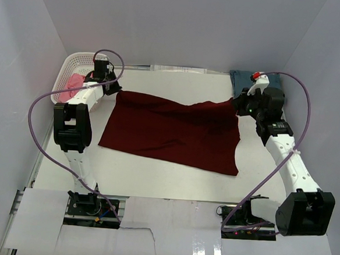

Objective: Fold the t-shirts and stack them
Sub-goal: Fold the other side of the tshirt into a rectangle

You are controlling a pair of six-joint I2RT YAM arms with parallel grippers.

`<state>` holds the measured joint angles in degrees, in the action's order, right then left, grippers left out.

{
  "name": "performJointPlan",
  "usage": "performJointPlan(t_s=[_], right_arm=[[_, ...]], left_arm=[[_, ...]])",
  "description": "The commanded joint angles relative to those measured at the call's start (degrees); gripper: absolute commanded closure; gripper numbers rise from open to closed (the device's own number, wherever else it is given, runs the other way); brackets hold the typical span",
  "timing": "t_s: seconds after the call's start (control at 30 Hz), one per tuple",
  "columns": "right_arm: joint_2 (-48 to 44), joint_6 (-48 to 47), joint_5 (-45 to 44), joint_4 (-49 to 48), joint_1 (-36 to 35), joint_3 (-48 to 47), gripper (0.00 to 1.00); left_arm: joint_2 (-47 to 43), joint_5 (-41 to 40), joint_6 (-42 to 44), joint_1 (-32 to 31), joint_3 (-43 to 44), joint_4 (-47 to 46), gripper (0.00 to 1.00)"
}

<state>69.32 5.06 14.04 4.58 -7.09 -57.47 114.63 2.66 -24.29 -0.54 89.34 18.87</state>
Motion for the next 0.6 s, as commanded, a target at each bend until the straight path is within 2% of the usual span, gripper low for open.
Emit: performJointPlan(t_s=[0.0, 0.57], right_arm=[[-2.61, 1.09, 0.45, 1.39, 0.06, 0.78, 0.92], [-6.48, 4.17, 3.36, 6.93, 0.06, 8.78, 0.92]], left_arm=[[-4.68, 1.12, -1.28, 0.45, -0.83, -0.94, 1.00], [-9.95, 2.88, -2.51, 2.82, -6.02, -4.63, 1.00]])
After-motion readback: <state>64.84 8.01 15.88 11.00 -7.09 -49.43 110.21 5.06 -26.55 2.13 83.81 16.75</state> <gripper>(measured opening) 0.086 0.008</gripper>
